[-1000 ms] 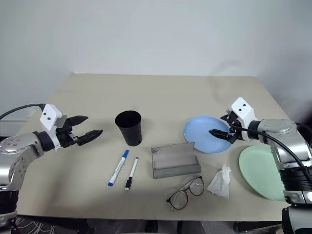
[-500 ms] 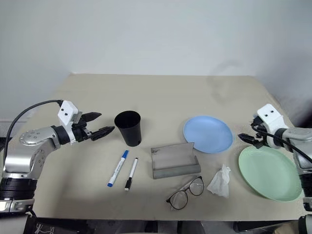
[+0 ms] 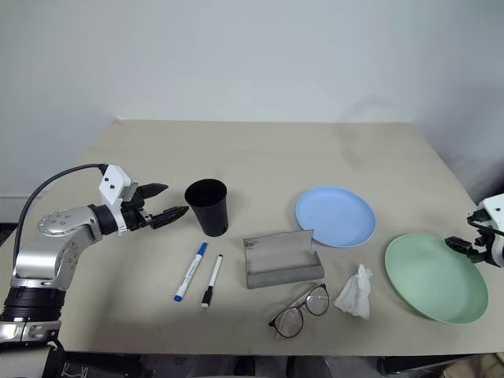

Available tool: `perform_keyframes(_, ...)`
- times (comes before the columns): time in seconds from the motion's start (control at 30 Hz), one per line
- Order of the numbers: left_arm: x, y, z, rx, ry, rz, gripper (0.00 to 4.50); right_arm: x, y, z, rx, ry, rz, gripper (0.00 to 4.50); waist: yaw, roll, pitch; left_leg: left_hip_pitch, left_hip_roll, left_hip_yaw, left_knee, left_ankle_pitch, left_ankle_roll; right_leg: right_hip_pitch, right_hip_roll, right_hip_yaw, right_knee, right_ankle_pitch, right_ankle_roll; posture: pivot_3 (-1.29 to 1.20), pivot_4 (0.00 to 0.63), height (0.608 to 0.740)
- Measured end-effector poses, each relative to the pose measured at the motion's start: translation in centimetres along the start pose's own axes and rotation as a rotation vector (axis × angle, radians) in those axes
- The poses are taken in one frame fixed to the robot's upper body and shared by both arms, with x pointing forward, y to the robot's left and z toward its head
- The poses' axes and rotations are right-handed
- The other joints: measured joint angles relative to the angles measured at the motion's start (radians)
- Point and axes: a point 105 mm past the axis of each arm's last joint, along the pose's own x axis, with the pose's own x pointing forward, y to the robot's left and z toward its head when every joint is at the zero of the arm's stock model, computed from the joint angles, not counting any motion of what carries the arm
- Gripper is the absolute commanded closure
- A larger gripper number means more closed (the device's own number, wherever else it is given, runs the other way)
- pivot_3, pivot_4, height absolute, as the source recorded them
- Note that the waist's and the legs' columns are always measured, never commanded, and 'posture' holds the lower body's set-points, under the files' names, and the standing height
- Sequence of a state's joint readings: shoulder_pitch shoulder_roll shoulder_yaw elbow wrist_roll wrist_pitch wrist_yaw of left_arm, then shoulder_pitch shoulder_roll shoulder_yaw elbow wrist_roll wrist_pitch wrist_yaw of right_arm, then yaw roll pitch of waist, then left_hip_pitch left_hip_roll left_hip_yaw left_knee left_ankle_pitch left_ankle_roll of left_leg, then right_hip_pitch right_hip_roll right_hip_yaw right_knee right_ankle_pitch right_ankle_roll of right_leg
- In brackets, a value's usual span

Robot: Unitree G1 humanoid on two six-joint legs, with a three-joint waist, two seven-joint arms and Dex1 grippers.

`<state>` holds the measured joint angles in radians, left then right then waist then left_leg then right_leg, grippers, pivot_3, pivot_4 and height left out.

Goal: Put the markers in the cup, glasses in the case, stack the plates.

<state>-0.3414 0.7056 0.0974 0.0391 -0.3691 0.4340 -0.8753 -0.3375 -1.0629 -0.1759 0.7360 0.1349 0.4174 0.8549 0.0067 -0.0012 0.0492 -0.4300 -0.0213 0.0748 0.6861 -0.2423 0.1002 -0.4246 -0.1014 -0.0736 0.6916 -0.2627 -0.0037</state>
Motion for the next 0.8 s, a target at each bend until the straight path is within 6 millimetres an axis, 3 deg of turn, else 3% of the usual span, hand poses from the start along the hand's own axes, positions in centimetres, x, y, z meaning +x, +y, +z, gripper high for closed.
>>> perform_keyframes(0.43, -0.5, -0.3, -0.5, 0.002, 0.01, -0.011, 0.03, 1.0, 0.6, -3.6, 0.095, 0.071, 0.094, 0.36, -0.004, 0.002, -0.001, 0.0, 0.0, 0.0, 0.002, -0.003, 0.007, 0.001, 0.0, 0.0, 0.0, 0.001, 0.002, 0.0, 0.0, 0.7)
perform_keyframes(0.53, -0.7, -0.5, -0.6, 0.007, 0.013, -0.008, 0.0, 1.1, 0.4, -3.5, 0.101, 0.069, 0.083, 0.96, -0.005, 0.003, -0.001, 0.0, 0.0, 0.0, 0.002, -0.003, 0.007, 0.001, 0.0, 0.0, 0.0, 0.002, 0.002, 0.0, 0.0, 0.7)
perform_keyframes(0.8, -1.6, -0.3, -0.8, 0.002, 0.022, 0.03, 0.0, 1.8, 0.4, -2.7, 0.097, 0.051, 0.076, 3.74, -0.005, 0.002, -0.001, 0.0, 0.0, 0.0, 0.003, -0.003, 0.007, 0.001, 0.0, 0.0, 0.0, 0.002, 0.003, 0.0, 0.0, 0.7)
